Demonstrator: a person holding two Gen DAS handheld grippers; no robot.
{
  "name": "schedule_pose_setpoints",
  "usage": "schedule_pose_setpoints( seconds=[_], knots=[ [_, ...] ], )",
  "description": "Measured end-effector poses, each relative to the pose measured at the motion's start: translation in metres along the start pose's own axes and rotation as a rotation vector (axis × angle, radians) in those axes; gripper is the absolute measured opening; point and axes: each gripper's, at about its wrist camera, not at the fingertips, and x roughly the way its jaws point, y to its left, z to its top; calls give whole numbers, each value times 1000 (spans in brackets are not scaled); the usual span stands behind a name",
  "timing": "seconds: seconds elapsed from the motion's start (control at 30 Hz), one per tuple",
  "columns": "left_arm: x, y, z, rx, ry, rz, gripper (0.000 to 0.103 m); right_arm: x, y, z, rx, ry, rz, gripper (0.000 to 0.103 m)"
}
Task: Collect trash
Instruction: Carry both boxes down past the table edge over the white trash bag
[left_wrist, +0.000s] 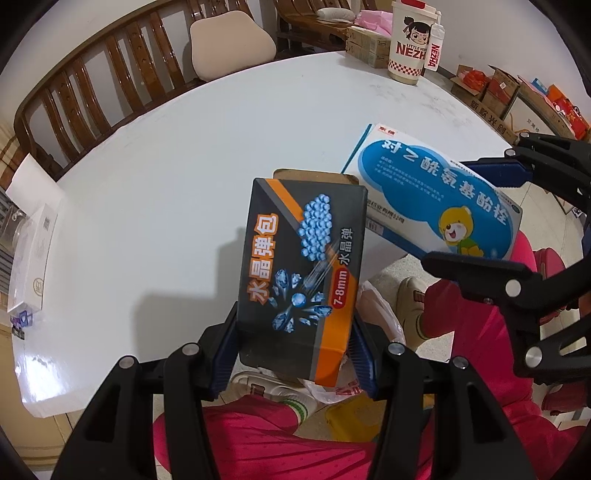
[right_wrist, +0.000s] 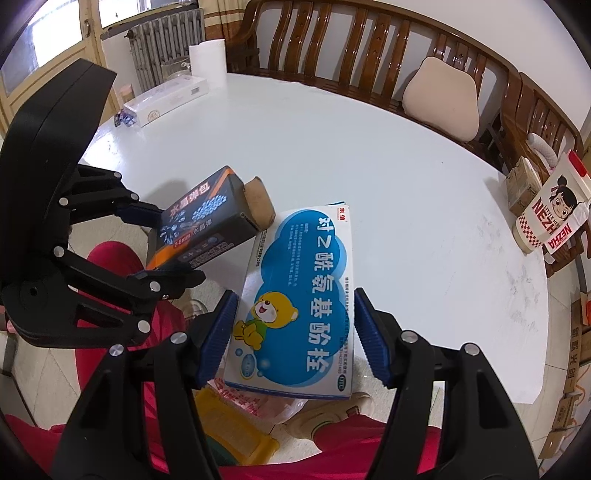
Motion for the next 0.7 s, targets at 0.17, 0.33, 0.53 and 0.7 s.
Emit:
schedule_pose_setpoints(
  seconds=[0.17, 0.33, 0.53, 0.7],
  knots=[
    [1, -5, -10, -2, 0, -1, 52, 4, 10, -7, -13, 10, 8, 62],
    [4, -6, -20, -16, 1, -2, 52, 4, 12, -15, -19, 15, 13, 62],
    [14, -10, -35, -49, 14, -22, 52, 13, 18, -21, -25, 34, 23, 62],
    [27, -13, -48, -77, 33, -40, 52, 21, 23, -30, -31, 52, 42, 62]
  ],
)
